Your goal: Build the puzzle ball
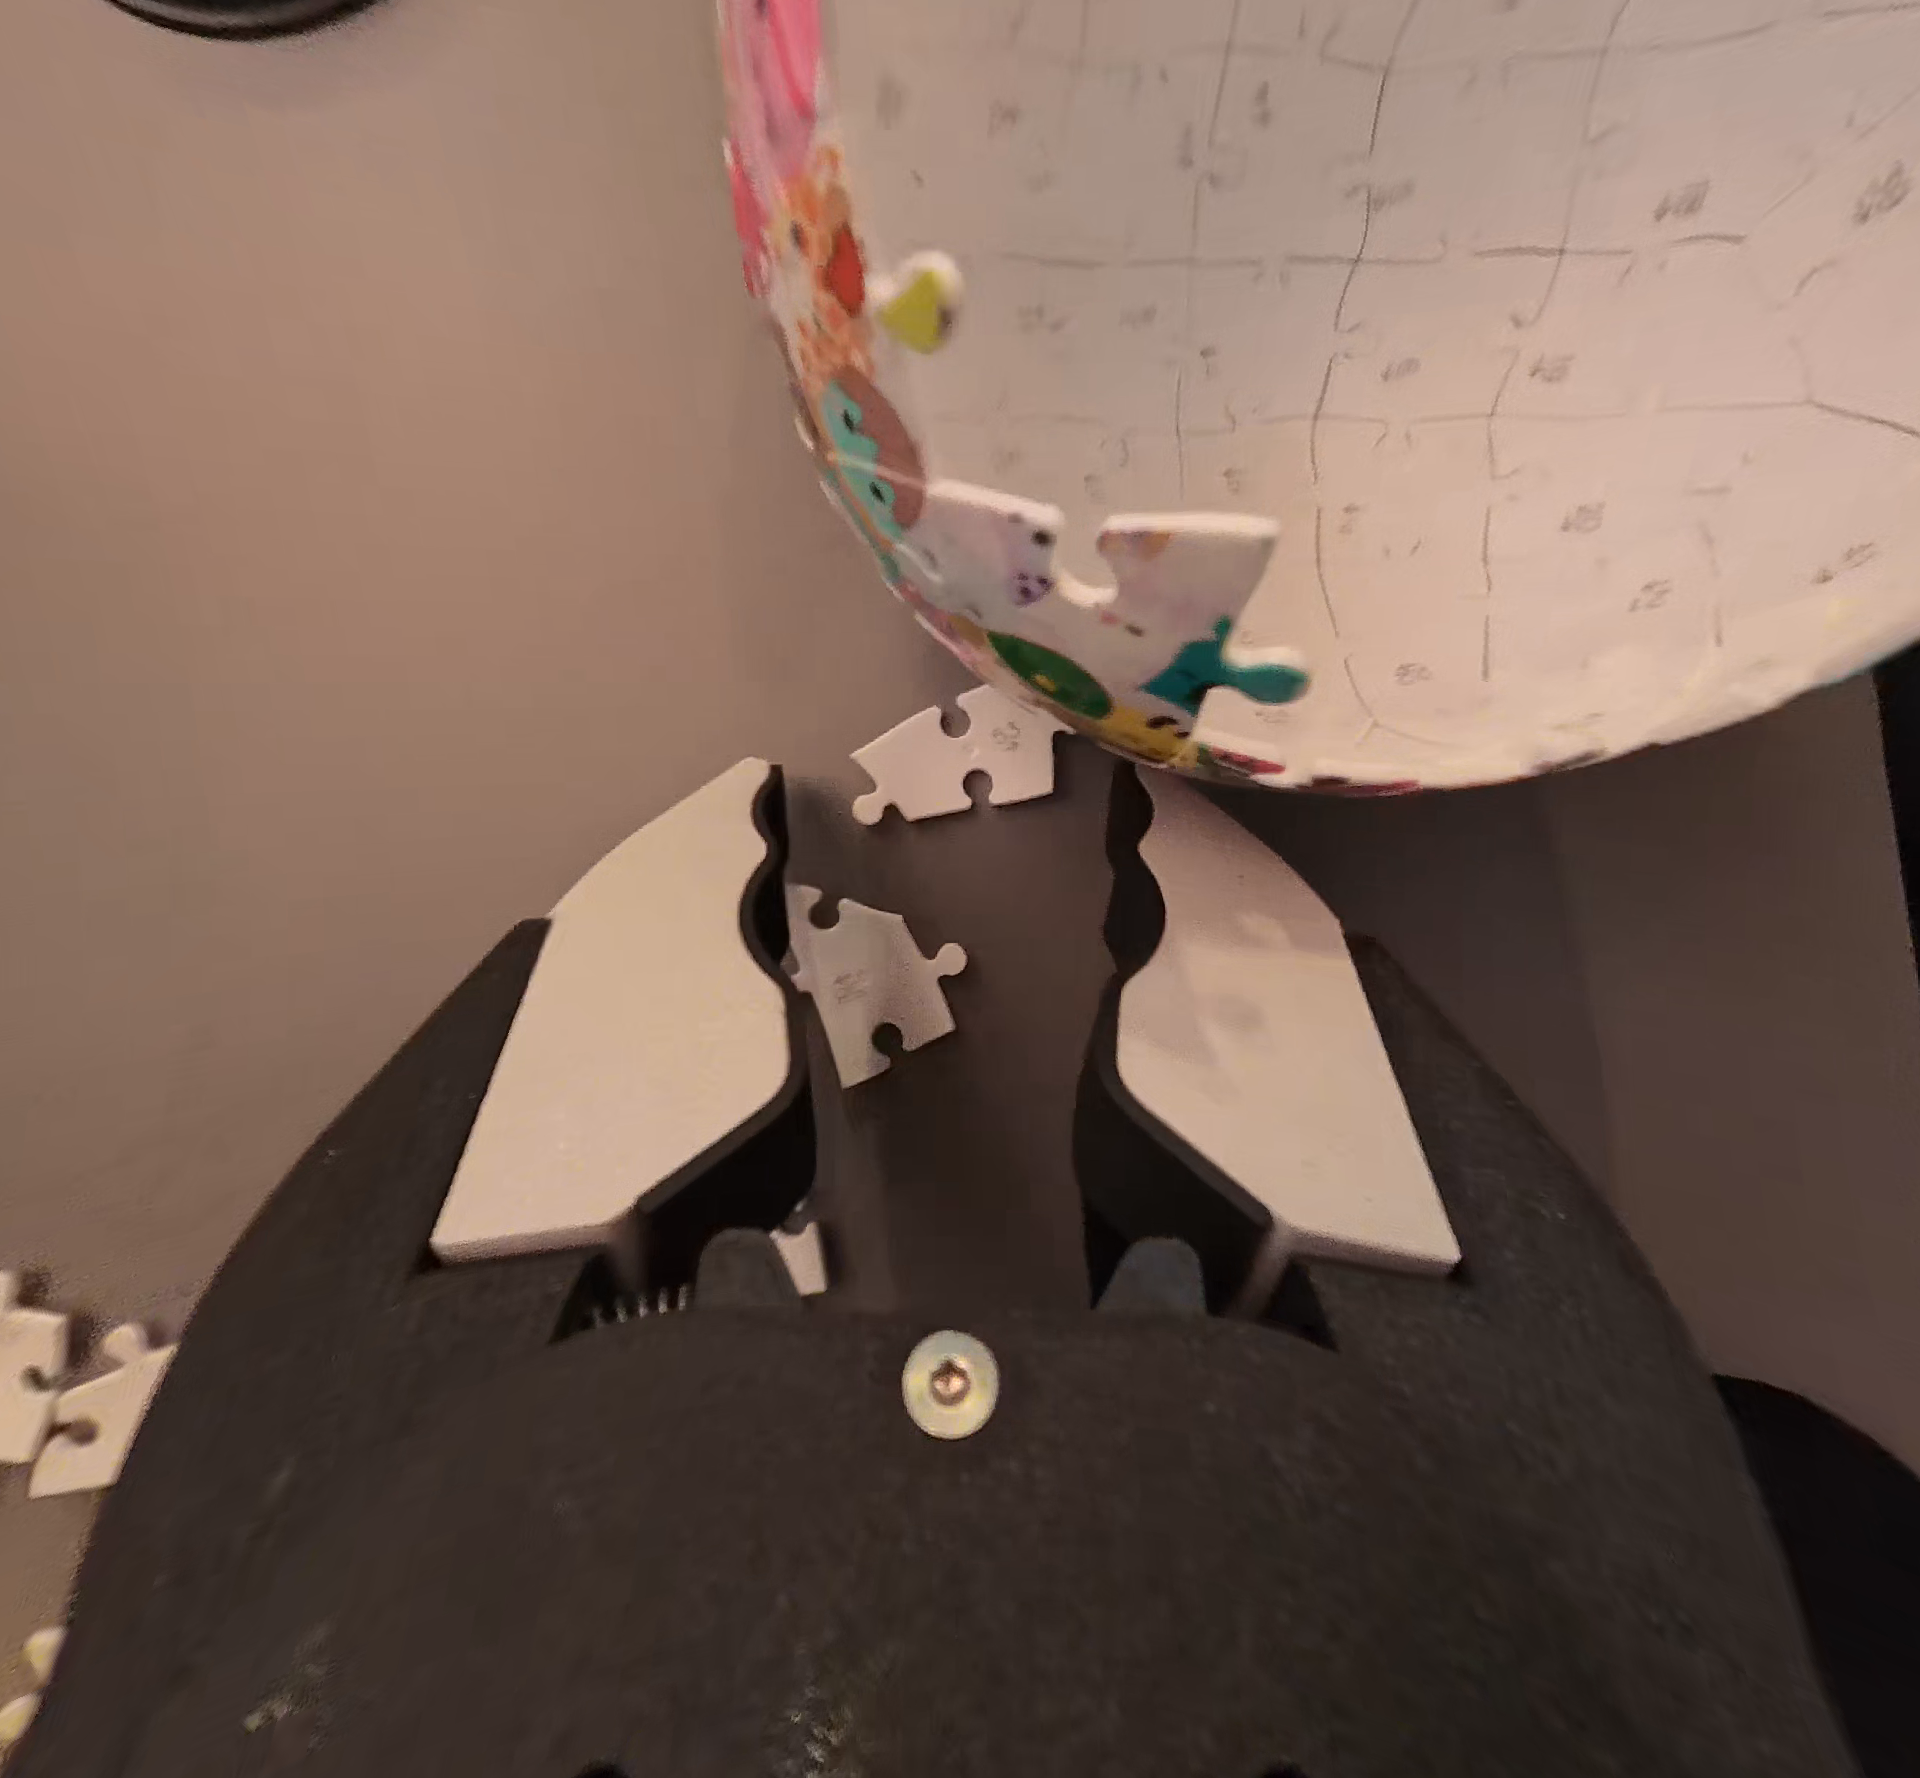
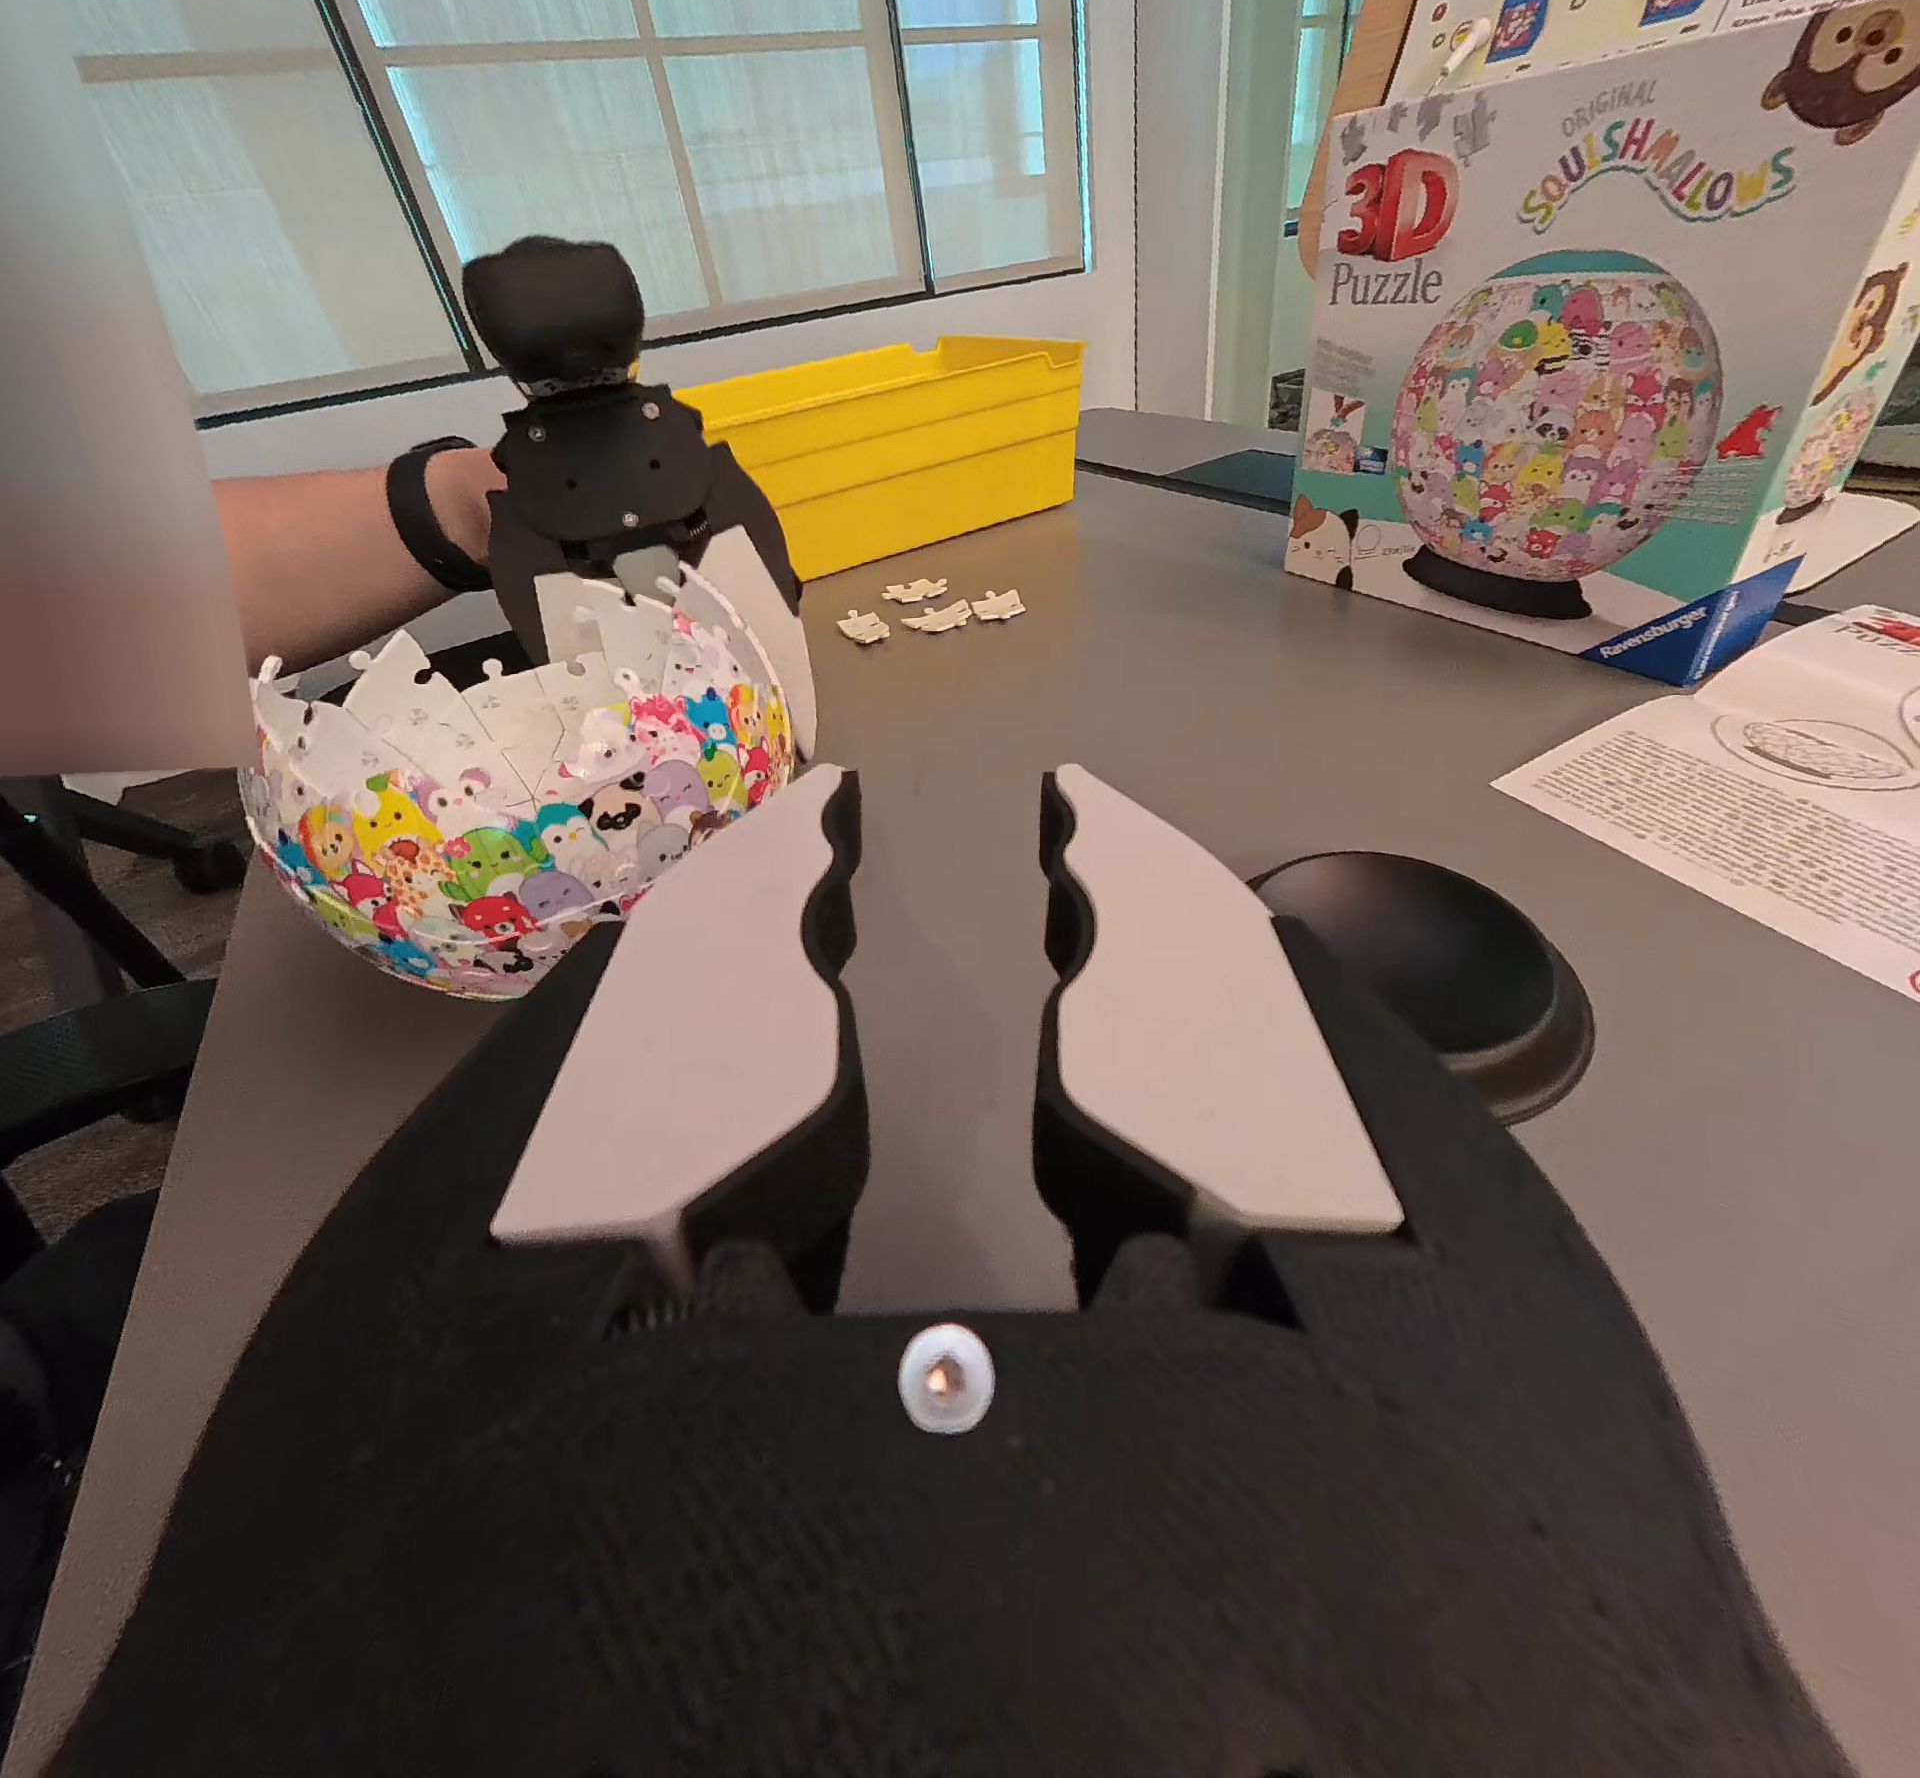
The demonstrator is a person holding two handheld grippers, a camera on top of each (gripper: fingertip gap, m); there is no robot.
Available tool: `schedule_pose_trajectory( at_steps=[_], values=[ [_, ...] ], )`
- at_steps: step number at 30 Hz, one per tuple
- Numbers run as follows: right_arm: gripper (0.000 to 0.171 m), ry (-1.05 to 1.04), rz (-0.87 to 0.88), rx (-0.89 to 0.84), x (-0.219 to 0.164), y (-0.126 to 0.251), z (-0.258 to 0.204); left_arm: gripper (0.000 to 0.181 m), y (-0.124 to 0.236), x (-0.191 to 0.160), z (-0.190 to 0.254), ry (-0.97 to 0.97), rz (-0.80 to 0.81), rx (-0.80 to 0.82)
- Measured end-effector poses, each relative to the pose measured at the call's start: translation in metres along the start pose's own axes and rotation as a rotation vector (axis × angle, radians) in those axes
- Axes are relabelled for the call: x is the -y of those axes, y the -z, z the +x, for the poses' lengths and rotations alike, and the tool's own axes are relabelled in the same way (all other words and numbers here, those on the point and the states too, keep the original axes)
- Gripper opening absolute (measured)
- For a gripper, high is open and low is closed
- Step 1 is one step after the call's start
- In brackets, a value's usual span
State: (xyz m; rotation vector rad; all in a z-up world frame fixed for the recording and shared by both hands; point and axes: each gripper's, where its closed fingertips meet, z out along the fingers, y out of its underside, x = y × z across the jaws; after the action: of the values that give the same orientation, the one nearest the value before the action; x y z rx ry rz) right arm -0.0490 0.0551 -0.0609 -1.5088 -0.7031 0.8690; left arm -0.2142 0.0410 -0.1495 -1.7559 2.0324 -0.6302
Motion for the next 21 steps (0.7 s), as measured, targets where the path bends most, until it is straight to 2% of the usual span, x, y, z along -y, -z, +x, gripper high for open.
schedule_pose_trajectory(
  at_steps=[4, 7, 11, 17, 21],
  values=[
    [0.034, -0.012, -0.001, 0.001, -0.001, 0.001, 0.0, 0.055, -0.005, 0.002, -0.005, -0.029, 0.024, 0.008],
    [0.034, -0.012, 0.006, 0.002, 0.0, 0.002, 0.0, 0.038, -0.006, 0.0, -0.004, -0.041, 0.017, -0.015],
    [0.034, -0.013, 0.012, 0.01, 0.002, 0.002, -0.002, 0.038, -0.005, -0.002, -0.007, -0.032, 0.004, 0.018],
    [0.034, -0.008, 0.005, 0.015, 0.001, 0.001, -0.003, 0.038, 0.018, 0.001, -0.037, -0.014, 0.081, 0.227],
    [0.033, -0.021, 0.008, -0.02, 0.01, -0.002, 0.006, 0.038, 0.06, 0.009, -0.058, 0.011, 0.17, 0.45]
  ],
)
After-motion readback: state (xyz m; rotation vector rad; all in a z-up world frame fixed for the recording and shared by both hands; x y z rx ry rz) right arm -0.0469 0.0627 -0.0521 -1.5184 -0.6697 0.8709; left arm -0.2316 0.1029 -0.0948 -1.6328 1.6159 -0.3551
